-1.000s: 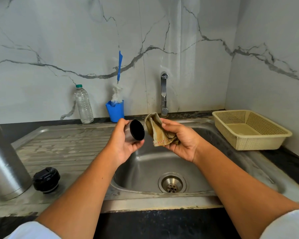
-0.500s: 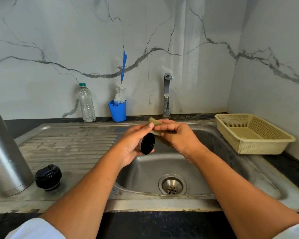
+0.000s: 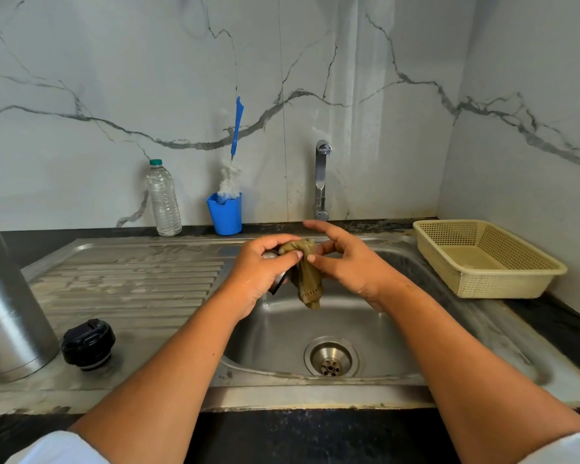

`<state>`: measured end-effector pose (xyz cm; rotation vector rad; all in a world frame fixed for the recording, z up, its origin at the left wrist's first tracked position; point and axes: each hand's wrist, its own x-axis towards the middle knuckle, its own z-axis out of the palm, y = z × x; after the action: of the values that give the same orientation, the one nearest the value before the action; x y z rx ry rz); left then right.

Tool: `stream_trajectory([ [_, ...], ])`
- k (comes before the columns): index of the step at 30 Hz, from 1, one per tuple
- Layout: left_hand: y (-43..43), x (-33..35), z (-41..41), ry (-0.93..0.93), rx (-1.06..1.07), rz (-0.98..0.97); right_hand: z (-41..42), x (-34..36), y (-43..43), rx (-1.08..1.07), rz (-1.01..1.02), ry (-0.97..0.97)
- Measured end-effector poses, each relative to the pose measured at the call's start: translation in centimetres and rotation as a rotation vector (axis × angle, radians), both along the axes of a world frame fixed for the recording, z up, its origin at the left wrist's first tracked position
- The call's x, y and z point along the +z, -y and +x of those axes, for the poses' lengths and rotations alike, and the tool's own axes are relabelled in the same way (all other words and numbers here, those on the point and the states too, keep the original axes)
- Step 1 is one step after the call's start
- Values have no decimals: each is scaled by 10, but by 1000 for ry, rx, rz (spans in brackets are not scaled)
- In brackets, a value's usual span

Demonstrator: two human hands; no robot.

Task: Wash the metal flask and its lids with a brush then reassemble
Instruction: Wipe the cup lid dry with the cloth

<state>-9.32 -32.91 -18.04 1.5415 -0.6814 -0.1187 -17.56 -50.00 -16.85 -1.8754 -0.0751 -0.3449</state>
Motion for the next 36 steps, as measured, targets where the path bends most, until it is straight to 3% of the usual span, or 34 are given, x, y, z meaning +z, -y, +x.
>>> stream_trajectory([
  [6, -2, 0, 3, 74, 15, -17, -5, 5, -3, 39, 37, 34],
  [16, 0, 3, 1, -30, 4, -68, -1, 2, -2, -54, -24, 163],
  [25, -4, 5, 6, -69, 53, -57, 0, 5, 2, -218, -247, 87],
  [29, -5, 7, 6, -108, 38, -57, -3, 9, 1, -202, -180, 29],
  [34, -9, 8, 9, -170, 18, -10, -2, 9, -1, -262, -323, 63],
  [36, -11, 8, 9, -181, 0, 19, -2, 9, 1, -232, -240, 51],
])
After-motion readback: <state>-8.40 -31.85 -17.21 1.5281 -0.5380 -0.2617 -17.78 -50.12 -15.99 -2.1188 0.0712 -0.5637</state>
